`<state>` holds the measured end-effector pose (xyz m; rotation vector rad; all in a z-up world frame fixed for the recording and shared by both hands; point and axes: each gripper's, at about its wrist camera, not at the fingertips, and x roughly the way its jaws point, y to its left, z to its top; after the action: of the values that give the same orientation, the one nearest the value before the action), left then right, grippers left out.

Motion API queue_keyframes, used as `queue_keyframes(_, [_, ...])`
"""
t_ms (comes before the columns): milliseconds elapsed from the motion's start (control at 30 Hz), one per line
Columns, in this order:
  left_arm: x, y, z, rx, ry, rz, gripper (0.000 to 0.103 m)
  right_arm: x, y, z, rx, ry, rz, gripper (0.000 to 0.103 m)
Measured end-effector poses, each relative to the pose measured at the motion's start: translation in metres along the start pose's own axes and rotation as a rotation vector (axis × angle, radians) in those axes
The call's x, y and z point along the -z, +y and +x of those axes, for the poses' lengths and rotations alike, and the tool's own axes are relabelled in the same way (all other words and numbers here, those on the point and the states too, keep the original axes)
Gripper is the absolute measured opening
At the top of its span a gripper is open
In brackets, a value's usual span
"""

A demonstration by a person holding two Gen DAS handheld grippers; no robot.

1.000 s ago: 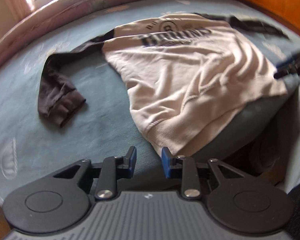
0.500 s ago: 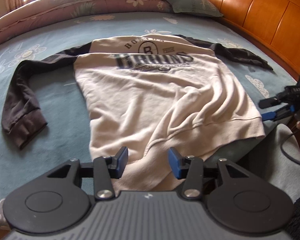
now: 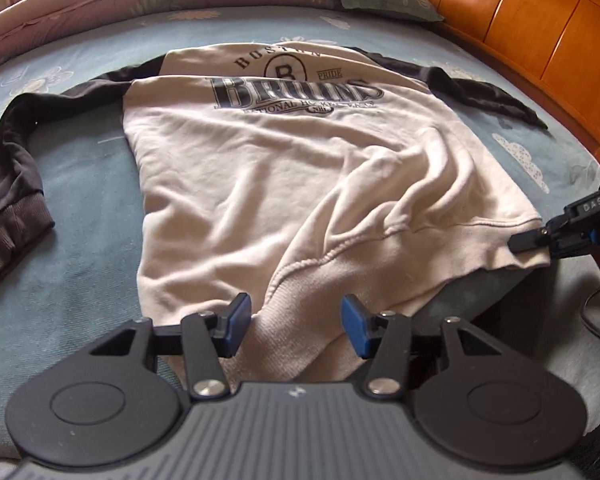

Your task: Fold clothes

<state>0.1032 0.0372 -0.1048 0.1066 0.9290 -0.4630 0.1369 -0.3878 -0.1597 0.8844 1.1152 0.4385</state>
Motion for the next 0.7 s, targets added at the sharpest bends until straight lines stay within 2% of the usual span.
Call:
queue_keyframes(200, [-0.001,-0.003,-0.017,0.019,-0.015,0.042,0.055,-0.016,0.025,-0.042,0.015,-0.034,-0.091,0.007])
queue_keyframes(300, [0.006,-0.004,-0.015,0.024,0.004,0.068,0.058,-0.025,0.026,-0.058,0.068,-0.033,-0.103,0.008])
queue_keyframes(400, [0.011,-0.003,-0.013,0.017,0.026,0.067,0.057,-0.026,0.017,-0.053,0.271,0.016,-0.135,0.024])
queue_keyframes(433, [0.01,-0.004,-0.016,0.024,0.021,0.07,0.057,-0.023,0.016,-0.052,0.341,0.025,-0.166,0.021])
queue_keyframes(567, [0.003,-0.008,-0.029,0.038,-0.021,0.103,0.057,-0.018,0.033,-0.063,0.381,-0.035,-0.26,0.027])
queue_keyframes(633, [-0.002,-0.01,-0.031,0.033,-0.027,0.121,0.057,-0.017,0.05,-0.062,0.39,-0.064,-0.347,0.035])
queue_keyframes(700, [-0.003,-0.015,-0.031,0.055,-0.005,0.144,0.057,-0.012,0.071,-0.05,0.386,-0.056,-0.458,0.041])
